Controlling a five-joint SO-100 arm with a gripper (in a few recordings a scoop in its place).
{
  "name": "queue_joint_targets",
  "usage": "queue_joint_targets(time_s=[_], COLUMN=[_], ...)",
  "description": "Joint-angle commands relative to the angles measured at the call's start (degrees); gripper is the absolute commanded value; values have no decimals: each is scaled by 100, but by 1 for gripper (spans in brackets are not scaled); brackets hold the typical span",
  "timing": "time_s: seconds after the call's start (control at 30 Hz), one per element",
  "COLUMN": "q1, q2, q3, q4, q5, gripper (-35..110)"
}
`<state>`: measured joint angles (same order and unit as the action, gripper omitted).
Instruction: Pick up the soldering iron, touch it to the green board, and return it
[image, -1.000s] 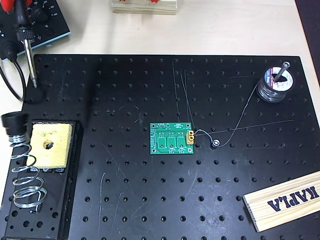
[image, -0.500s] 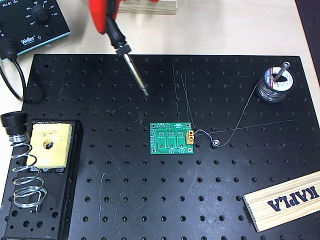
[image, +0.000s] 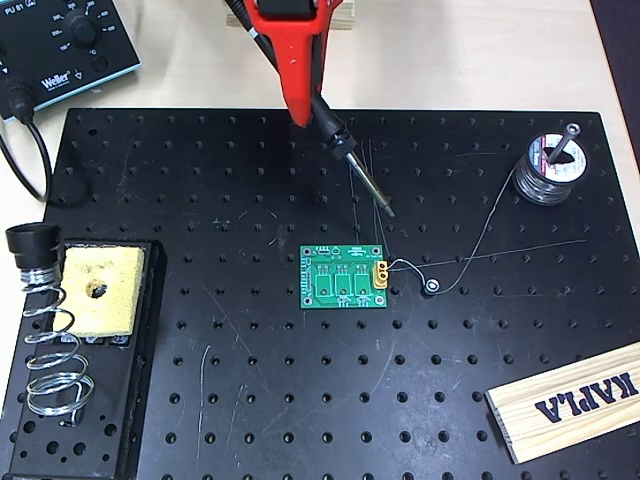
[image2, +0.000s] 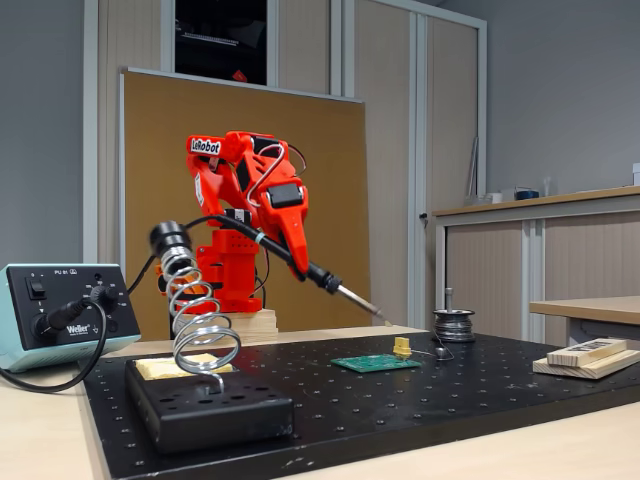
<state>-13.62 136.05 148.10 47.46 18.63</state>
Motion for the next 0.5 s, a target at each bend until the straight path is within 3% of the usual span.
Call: queue_joint_targets(time_s=[0.0,0.47], q1=[-105,167], q2=[-202,-1846], q3=[-53,-791], q4=[-272,-1028], q5=[88,-158], gripper=[0,0])
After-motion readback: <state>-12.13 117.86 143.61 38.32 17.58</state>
